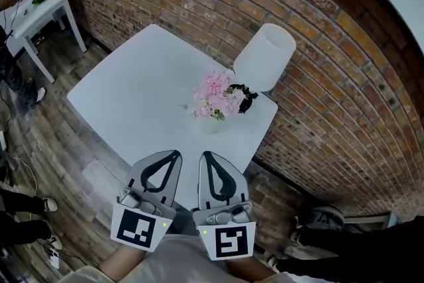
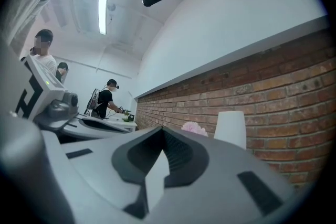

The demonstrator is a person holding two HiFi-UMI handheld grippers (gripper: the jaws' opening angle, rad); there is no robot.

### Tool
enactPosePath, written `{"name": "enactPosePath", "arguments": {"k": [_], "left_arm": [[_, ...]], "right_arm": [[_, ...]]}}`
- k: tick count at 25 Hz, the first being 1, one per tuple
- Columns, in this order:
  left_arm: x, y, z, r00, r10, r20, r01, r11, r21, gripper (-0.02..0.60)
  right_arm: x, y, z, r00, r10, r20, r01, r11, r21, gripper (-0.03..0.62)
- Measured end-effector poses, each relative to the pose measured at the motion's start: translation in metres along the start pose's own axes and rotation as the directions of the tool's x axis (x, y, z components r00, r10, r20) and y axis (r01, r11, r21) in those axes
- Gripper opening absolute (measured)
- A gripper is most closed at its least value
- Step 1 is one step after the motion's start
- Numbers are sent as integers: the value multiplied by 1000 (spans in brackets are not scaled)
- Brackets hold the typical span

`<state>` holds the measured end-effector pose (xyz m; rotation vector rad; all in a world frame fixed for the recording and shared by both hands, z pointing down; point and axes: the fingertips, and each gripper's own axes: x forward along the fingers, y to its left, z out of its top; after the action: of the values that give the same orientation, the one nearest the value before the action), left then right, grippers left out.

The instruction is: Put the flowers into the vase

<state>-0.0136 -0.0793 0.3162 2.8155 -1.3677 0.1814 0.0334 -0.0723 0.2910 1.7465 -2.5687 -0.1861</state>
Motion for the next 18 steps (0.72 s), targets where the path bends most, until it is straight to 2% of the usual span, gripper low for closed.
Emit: {"name": "enactPosePath", "arguments": {"k": [9,18], "left_arm": [[-14,0,3,1000,-10,18,10,1000,-9,8],[-23,3,-5,999,-36,34,35,999,18,8]], "right_arm": [[-3,14,-1,1000,1,-11,-1,1000,15,6],[-9,31,-9,1000,-11,-3,11,999,38,6]]}}
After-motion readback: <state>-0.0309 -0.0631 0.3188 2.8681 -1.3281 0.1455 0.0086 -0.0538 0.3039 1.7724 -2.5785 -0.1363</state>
